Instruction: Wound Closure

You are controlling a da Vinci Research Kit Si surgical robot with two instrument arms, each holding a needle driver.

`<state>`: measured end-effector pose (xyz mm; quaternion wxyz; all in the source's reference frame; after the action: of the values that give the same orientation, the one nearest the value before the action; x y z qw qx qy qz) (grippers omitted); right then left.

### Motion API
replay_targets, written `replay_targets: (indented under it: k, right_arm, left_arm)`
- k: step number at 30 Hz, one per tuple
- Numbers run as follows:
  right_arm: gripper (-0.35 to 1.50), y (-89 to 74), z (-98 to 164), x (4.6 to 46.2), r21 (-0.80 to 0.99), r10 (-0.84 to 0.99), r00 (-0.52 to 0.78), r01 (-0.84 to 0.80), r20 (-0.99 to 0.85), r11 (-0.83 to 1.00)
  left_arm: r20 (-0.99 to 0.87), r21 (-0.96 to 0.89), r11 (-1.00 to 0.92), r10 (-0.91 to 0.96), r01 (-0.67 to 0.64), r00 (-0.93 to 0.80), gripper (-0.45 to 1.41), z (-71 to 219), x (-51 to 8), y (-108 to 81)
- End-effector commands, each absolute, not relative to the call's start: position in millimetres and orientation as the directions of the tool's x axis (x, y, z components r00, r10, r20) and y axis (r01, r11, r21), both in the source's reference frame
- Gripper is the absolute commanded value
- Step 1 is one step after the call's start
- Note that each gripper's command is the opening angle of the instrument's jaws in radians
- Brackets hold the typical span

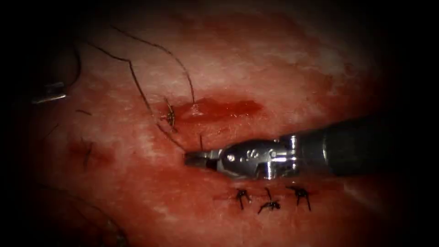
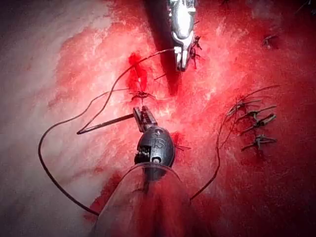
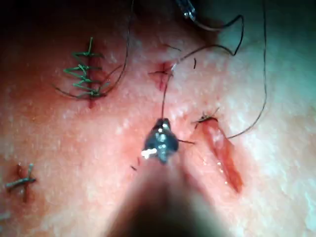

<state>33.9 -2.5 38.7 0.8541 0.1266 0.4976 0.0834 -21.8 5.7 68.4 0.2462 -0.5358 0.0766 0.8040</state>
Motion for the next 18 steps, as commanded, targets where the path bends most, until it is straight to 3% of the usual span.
replay_targets:
  k: [1, 10, 11, 12, 13, 14, 15, 16, 18]
  right_arm:
    - [-0.35, -4.4, 36.8, 34.9, 0.317, 0.271, 0.479, 0.016, -0.835, 0.948]
    - [-0.35, -5.9, 28.7, 36.3, 0.392, 0.348, 0.393, 0.036, -0.851, 0.919]
    - [-0.28, -5.6, 28.5, 36.3, 0.395, 0.351, 0.393, 0.034, -0.850, 0.918]
    - [0.71, -4.6, 28.6, 35.9, 0.375, 0.346, 0.404, -0.006, -0.847, 0.927]
    - [0.71, -4.6, 28.6, 35.9, 0.375, 0.346, 0.404, -0.006, -0.847, 0.927]
    - [1.03, -4.1, 28.8, 35.7, 0.358, 0.338, 0.411, -0.030, -0.847, 0.933]
    - [1.20, -3.5, 29.1, 35.3, 0.347, 0.336, 0.417, -0.050, -0.845, 0.936]
    - [1.30, -2.7, 29.6, 34.8, 0.326, 0.320, 0.412, -0.059, -0.853, 0.944]
    - [1.33, -1.0, 31.4, 33.4, 0.222, 0.225, 0.393, -0.055, -0.892, 0.974]
  left_arm:
    - [-0.897, -0.145, -0.867, 0.319, -0.477, -0.306, -0.45, 69.5, -22.2, 4.9]
    - [-0.889, -0.170, -0.858, 0.346, -0.485, -0.301, -0.45, 73.6, -21.5, 4.3]
    - [-0.889, -0.169, -0.859, 0.345, -0.484, -0.301, -0.45, 73.8, -21.3, 4.3]
    - [-0.889, -0.168, -0.859, 0.344, -0.483, -0.302, -0.45, 73.9, -21.1, 4.3]
    - [-0.889, -0.168, -0.859, 0.344, -0.483, -0.302, -0.45, 73.9, -21.1, 4.3]
    - [-0.888, -0.173, -0.857, 0.349, -0.485, -0.299, -0.45, 74.0, -20.9, 4.4]
    - [-0.888, -0.173, -0.857, 0.348, -0.485, -0.299, -0.45, 74.0, -20.8, 4.4]
    - [-0.888, -0.173, -0.857, 0.348, -0.485, -0.299, -0.45, 74.1, -20.6, 4.4]
    - [-0.889, -0.172, -0.858, 0.347, -0.484, -0.300, -0.45, 74.3, -20.1, 4.5]
